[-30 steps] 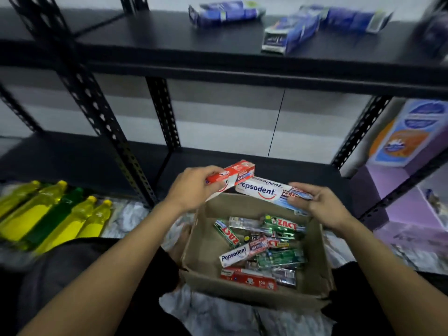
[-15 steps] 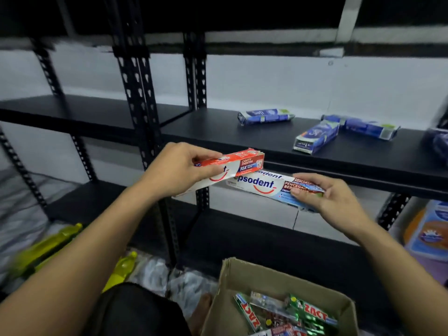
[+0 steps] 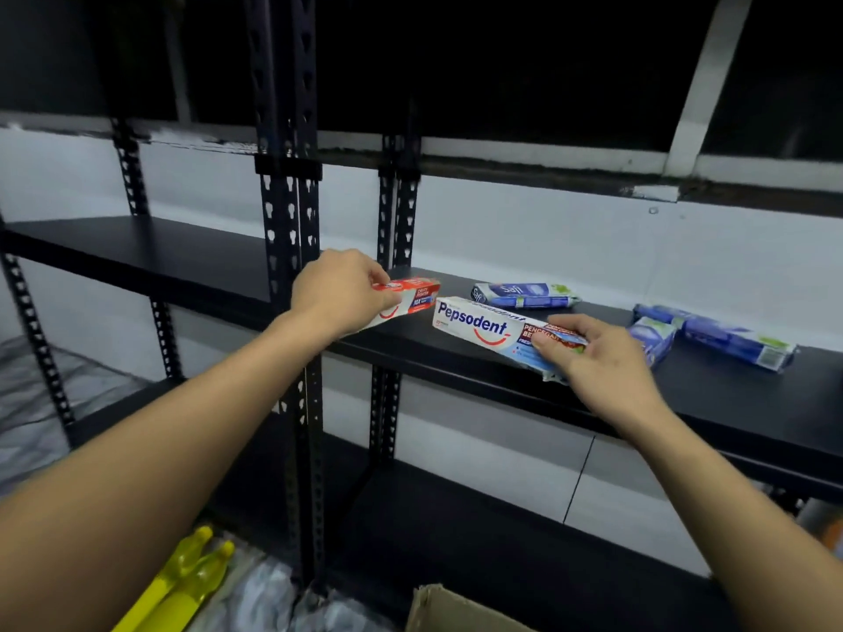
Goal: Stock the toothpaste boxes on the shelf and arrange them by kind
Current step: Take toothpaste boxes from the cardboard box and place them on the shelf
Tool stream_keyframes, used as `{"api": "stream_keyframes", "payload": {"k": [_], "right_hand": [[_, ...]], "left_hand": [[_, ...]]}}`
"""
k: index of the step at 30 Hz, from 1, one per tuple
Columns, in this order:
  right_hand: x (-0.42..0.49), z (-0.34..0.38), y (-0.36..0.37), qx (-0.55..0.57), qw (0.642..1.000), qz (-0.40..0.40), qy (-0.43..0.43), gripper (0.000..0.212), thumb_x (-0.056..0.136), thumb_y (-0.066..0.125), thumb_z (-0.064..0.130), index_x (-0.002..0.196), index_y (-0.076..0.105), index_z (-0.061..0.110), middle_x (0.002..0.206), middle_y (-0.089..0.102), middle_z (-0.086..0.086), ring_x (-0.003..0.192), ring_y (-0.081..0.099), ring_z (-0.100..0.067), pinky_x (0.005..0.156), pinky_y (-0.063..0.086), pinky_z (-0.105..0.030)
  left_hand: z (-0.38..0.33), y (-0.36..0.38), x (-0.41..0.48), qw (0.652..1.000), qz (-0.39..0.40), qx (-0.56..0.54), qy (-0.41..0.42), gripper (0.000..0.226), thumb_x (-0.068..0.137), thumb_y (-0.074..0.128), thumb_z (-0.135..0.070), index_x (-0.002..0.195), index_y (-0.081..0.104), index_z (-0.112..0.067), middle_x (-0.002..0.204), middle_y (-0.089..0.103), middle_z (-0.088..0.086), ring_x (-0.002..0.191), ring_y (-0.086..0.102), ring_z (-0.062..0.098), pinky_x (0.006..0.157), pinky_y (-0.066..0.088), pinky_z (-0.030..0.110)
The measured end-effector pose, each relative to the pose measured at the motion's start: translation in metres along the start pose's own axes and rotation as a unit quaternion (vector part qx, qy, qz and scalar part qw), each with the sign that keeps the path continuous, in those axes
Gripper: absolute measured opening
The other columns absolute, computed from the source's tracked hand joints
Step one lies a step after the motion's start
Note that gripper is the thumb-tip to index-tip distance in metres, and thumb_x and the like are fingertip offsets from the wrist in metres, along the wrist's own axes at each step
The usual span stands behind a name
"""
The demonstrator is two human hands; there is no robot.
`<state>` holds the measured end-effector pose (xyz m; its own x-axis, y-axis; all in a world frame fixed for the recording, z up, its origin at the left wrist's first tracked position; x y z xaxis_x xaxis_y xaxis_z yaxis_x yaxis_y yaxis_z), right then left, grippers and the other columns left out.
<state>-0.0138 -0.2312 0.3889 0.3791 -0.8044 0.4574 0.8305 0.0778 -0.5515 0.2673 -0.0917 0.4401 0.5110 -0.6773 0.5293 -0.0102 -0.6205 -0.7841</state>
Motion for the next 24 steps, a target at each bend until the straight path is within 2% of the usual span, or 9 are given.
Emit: {"api": "stream_keyframes", "payload": {"k": [3,5,9,12,14,16,19,21,24], "right_hand": [[0.005,0.009,0.008,-0.082,0.996,-0.033,-0.007,0.042,0.088,0.066,0.044,0.125,0.064,0.022,0.115,0.071,0.0,0.108,0.062,-0.021,0.092,0.049,-0.033],[0.004,0.015,0.015,-0.174,0.983,-0.055,-0.018,0.043,0.093,0.058,0.042,0.13,0.057,0.02,0.123,0.066,-0.003,0.114,0.059,-0.028,0.09,0.048,-0.039],[0.002,0.018,0.026,-0.279,0.958,-0.061,-0.011,0.039,0.098,0.046,0.034,0.134,0.043,0.019,0.121,0.055,-0.01,0.101,0.059,-0.035,0.069,0.041,-0.039],[0.007,0.014,0.028,-0.292,0.955,-0.048,0.001,0.037,0.099,0.044,0.034,0.134,0.041,0.021,0.122,0.049,-0.01,0.095,0.057,-0.035,0.066,0.039,-0.036],[0.011,0.011,0.029,-0.287,0.957,-0.03,-0.02,0.038,0.098,0.045,0.035,0.133,0.043,0.02,0.123,0.048,-0.01,0.098,0.055,-0.034,0.072,0.043,-0.038],[0.009,0.008,0.029,-0.264,0.963,0.017,-0.045,0.045,0.095,0.051,0.036,0.137,0.043,0.023,0.129,0.047,-0.008,0.111,0.049,-0.03,0.089,0.044,-0.039],[-0.002,0.002,0.025,-0.232,0.963,0.122,-0.063,0.06,0.089,0.061,0.035,0.144,0.039,0.033,0.155,0.027,0.001,0.137,0.033,-0.024,0.112,0.032,-0.036],[-0.009,0.001,0.023,-0.255,0.948,0.168,-0.085,0.06,0.09,0.063,0.032,0.146,0.04,0.037,0.162,0.015,0.009,0.143,0.028,-0.023,0.117,0.027,-0.038],[-0.012,0.007,0.017,-0.26,0.947,0.153,-0.109,0.054,0.093,0.063,0.022,0.144,0.047,0.032,0.159,0.028,0.009,0.139,0.039,-0.024,0.113,0.03,-0.031]], "left_hand": [[0.002,0.022,0.019,0.999,0.01,0.054,0.0,0.034,0.083,0.071,-0.056,0.107,0.076,-0.033,0.104,0.074,-0.003,0.092,0.066,0.021,0.066,0.051,0.031],[0.005,0.039,0.028,0.997,0.019,0.074,0.0,0.036,0.086,0.068,-0.056,0.111,0.075,-0.031,0.108,0.073,-0.002,0.095,0.066,0.023,0.07,0.053,0.033],[0.015,0.071,0.042,0.999,0.034,0.003,-0.024,0.037,0.086,0.066,-0.056,0.114,0.073,-0.033,0.115,0.072,-0.001,0.103,0.066,0.025,0.084,0.056,0.039],[0.015,0.08,0.048,0.998,0.03,-0.049,-0.025,0.038,0.084,0.067,-0.056,0.113,0.072,-0.032,0.116,0.071,-0.006,0.104,0.065,0.02,0.083,0.054,0.036],[0.016,0.079,0.045,0.996,0.024,-0.09,-0.011,0.038,0.083,0.068,-0.052,0.115,0.071,-0.031,0.119,0.068,-0.008,0.108,0.063,0.017,0.086,0.051,0.035],[0.016,0.07,0.036,0.991,0.0,-0.134,0.014,0.039,0.082,0.069,-0.044,0.119,0.069,-0.029,0.125,0.064,-0.009,0.109,0.06,0.013,0.094,0.049,0.037],[0.019,0.06,0.017,0.984,-0.012,-0.166,0.059,0.043,0.082,0.072,-0.028,0.125,0.067,-0.024,0.135,0.057,-0.007,0.112,0.053,0.009,0.093,0.042,0.028],[0.022,0.06,0.007,0.985,-0.009,-0.144,0.09,0.043,0.083,0.071,-0.019,0.126,0.067,-0.023,0.139,0.055,-0.005,0.12,0.053,0.011,0.094,0.041,0.025],[0.031,0.062,0.007,0.987,-0.014,-0.113,0.112,0.039,0.088,0.067,-0.009,0.126,0.069,-0.019,0.141,0.056,-0.002,0.124,0.054,0.015,0.099,0.045,0.029]]}}
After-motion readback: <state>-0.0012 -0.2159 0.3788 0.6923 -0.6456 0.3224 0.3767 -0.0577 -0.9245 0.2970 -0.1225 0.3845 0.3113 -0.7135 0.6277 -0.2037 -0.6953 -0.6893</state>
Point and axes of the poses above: each hand's wrist, its own x-axis towards the middle knuckle, its own y-axis out of the palm, z = x × y, the point moved 8 cm from there along x, towards the middle knuckle
